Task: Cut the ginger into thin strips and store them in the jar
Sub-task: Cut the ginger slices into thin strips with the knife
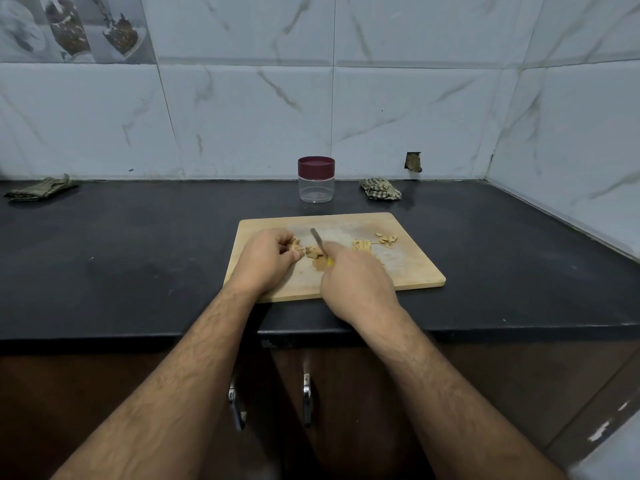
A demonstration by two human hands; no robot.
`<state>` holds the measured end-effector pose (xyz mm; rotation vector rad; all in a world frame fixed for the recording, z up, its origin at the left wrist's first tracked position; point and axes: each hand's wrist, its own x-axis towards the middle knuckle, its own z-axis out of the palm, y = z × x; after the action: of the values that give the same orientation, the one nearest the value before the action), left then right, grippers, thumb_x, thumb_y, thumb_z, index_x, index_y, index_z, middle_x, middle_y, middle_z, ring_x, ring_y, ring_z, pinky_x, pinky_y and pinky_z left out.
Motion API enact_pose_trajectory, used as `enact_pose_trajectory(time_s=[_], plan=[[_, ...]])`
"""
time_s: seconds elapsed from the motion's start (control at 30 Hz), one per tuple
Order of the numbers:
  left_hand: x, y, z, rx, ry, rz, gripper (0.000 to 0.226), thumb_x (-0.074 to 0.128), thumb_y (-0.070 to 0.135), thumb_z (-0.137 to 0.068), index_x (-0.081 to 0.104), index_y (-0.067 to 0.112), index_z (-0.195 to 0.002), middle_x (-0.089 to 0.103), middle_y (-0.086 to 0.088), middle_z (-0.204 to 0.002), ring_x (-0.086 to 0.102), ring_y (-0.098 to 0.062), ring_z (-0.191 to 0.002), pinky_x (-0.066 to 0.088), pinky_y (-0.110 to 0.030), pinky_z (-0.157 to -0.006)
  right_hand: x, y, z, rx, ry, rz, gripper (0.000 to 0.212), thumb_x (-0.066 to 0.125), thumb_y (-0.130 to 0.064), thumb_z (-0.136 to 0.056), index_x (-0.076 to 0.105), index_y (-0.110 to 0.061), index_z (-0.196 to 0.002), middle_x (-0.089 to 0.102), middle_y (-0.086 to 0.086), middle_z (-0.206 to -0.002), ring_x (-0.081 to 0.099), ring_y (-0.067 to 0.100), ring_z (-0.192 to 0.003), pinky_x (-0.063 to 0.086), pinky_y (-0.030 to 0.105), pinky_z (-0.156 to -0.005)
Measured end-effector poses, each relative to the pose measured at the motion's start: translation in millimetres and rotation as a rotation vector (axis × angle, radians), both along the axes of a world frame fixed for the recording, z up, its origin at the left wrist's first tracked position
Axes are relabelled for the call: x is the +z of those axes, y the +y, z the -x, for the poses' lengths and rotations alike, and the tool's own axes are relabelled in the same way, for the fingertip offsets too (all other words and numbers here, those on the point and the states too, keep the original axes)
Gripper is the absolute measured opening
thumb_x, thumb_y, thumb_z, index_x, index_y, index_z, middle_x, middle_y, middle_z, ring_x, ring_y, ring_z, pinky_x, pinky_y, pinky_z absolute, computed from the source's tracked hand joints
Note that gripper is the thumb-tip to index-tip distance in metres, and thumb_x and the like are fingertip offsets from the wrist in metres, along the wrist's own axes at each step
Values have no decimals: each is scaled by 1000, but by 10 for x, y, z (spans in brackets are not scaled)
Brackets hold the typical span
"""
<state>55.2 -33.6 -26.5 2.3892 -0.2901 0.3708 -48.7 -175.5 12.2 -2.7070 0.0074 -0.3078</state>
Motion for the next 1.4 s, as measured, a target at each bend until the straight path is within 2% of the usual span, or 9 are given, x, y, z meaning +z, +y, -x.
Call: enact_pose_trajectory(time_s=[0.07,0.13,0.23,0.47,0.7,0.9,1.0,1.13,1.4], plan=[[7,8,14,52,28,56,33,72,24,-88,68,15,-120,69,6,-102,59,-11,-92,40,-22,-82,29,-71,-72,-53,23,-23,34,43,-7,-91,53,-18,-122,65,7,-110,55,28,-95,40,34,-71],[14,18,30,99,16,80,41,74,28,-87,66,16,-127,69,4,-115,59,-8,-98,39,-19,-85,66,-137,-111,-96,49,-34,18,45,-7,-90,52,-18,-104,63,7,-107,49,26,-87,37,33,-68],[0,32,17,130,3,97,39,74,29,-86,69,18,-123,71,4,-114,57,-4,-92,37,-16,-82,47,-163,-94,-95,84,-15,26,44,-5,-89,56,-17,-108,60,5,-101,47,25,-87,37,33,-69],[12,12,35,114,9,71,36,70,30,-87,70,19,-121,71,5,-115,62,-10,-104,42,-20,-87,-20,-124,32,-59,85,-16,49,46,-8,-91,51,-22,-138,62,4,-124,55,27,-114,42,33,-80],[25,15,49,134,20,94,38,70,33,-88,69,19,-123,69,6,-118,60,-7,-104,39,-19,-87,-1,-145,109,-44,71,-23,45,46,-9,-90,55,-23,-133,64,3,-117,54,24,-103,41,32,-75],[28,27,71,188,19,184,28,62,23,-88,71,22,-114,69,12,-102,58,-7,-98,37,-20,-83,54,-212,207,-14,86,6,57,48,-16,-90,49,-43,-140,60,-5,-131,55,22,-115,41,30,-74],[38,31,77,187,25,196,25,62,23,-88,72,24,-111,63,18,-89,61,-8,-99,39,-20,-82,47,-213,199,-30,114,76,48,48,-17,-89,60,-39,-130,64,-3,-117,58,22,-102,43,31,-70],[50,18,101,167,29,166,24,65,21,-86,74,23,-109,61,19,-81,59,-7,-90,37,-19,-78,53,-160,62,-44,137,138,45,49,-15,-89,62,-32,-128,65,0,-115,58,24,-103,43,31,-73],[79,2,160,143,36,162,27,69,22,-84,74,23,-110,71,9,-95,59,-6,-86,39,-19,-77,73,58,-372,-44,83,175,35,52,-19,-93,64,-30,-124,66,0,-117,59,23,-108,42,30,-75]])
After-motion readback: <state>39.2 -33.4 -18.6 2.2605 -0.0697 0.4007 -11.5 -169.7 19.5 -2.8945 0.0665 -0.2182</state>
